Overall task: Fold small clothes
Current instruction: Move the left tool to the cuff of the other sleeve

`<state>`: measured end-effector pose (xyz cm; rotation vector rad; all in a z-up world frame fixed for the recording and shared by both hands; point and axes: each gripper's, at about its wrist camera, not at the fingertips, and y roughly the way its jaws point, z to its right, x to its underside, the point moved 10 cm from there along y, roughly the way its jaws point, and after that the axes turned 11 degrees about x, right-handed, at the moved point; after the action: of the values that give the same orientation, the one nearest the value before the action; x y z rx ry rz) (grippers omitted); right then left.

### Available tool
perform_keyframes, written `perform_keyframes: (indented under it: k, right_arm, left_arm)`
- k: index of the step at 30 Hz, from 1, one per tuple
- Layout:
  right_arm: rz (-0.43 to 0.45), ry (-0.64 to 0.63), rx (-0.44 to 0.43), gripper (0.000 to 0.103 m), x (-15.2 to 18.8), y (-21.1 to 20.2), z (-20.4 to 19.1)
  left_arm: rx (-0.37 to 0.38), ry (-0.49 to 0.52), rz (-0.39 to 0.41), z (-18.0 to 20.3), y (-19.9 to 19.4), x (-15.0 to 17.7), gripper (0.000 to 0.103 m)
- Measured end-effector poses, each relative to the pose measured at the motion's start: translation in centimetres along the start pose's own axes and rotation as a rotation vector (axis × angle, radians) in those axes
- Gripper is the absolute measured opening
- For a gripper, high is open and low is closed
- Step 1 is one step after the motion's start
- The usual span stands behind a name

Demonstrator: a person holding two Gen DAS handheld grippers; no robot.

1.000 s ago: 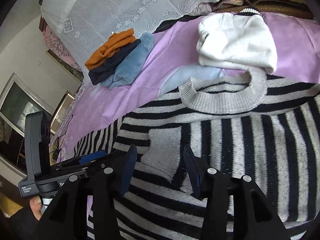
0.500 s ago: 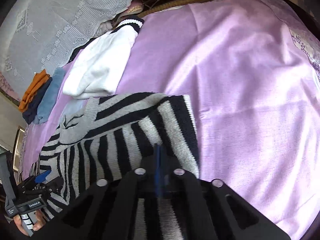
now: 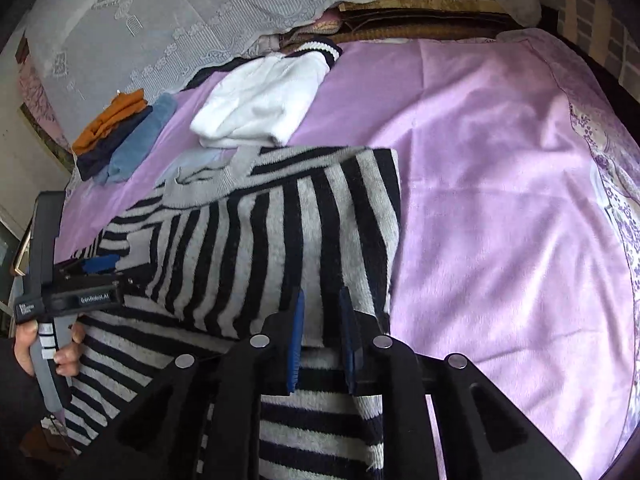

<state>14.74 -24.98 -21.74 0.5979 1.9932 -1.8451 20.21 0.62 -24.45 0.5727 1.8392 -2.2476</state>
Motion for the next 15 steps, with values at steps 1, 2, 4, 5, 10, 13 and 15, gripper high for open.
perform_keyframes:
  k: [1,2,4,5,10,13,15]
  right_arm:
    - [-0.018,0.000,0.016,0.016,0.8,0.6,0.5]
    - [-0.015,0.003,0.011,0.015,1.3,0.8,0.7]
    - [-0.009,-0.003,0.023,0.014,1.1,1.1,0.9]
    - [-0.018,0.002,0.029,0.014,0.9,1.2,0.9]
    - [0.030,0.072,-0.023,0.022,-1.5,-1.1,-0.2]
    - [0.048,0.036,-0.058,0.029,-3.2,-1.2,-3.2]
    - [0.037,0.006,-0.088,0.029,-3.4,-0.5,-5.9]
  left_arm:
    - [-0.001,-0.013,0.003,-0.5,0.2,0.3,0.097]
    - [-0.005,-0.021,0.007,-0.8,0.3,0.4,0.099]
    - [0.002,-0.029,0.007,-0.9,0.4,0.4,0.099]
    - [0.002,-0.031,0.005,-0.9,0.4,0.4,0.099]
    - [0.030,-0.070,0.032,-1.8,-1.4,0.2,0.098]
    - [0.012,-0.096,0.054,-3.6,-2.7,0.7,0.098]
    - [0.003,-0.130,0.058,-5.2,-3.4,1.2,0.098]
